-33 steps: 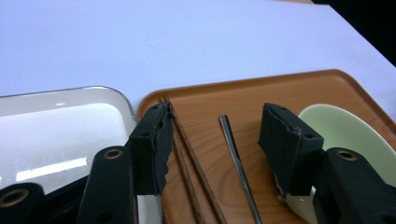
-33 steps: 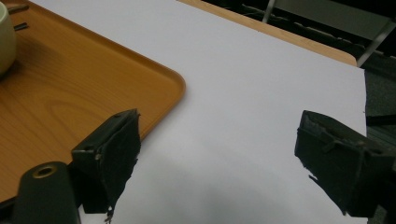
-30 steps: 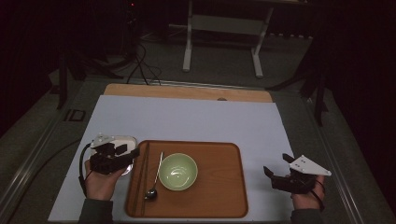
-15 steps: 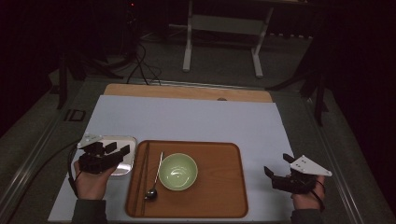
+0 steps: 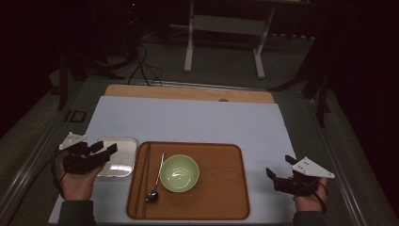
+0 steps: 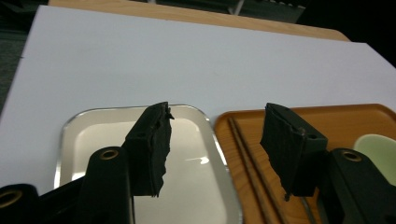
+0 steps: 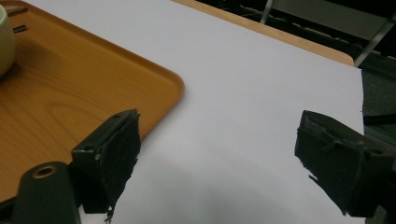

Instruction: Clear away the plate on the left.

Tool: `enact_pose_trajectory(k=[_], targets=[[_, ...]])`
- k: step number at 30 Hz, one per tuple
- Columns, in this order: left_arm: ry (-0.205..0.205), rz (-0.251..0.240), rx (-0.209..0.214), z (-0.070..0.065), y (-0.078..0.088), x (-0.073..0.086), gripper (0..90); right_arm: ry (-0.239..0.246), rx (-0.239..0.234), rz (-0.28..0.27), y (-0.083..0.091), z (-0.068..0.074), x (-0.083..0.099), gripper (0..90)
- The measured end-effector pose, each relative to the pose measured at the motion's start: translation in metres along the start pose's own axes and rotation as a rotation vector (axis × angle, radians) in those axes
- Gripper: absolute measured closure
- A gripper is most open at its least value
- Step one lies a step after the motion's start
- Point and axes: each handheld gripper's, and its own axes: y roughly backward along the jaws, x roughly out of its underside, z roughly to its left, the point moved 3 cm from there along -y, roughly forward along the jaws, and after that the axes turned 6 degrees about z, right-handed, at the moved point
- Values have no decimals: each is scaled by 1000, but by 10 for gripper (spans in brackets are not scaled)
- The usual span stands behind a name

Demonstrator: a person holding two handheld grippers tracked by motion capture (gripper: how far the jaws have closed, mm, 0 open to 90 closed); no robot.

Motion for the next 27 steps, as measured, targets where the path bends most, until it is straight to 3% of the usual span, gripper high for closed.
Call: enact_pose_trajectory(k=[12, 27], targets=[[-9, 0, -73, 21, -5, -12, 405, 1, -1, 1, 0, 0, 0, 141], [-27, 33, -110, 37, -20, -16, 395, 0, -2, 1, 0, 0, 0, 141]])
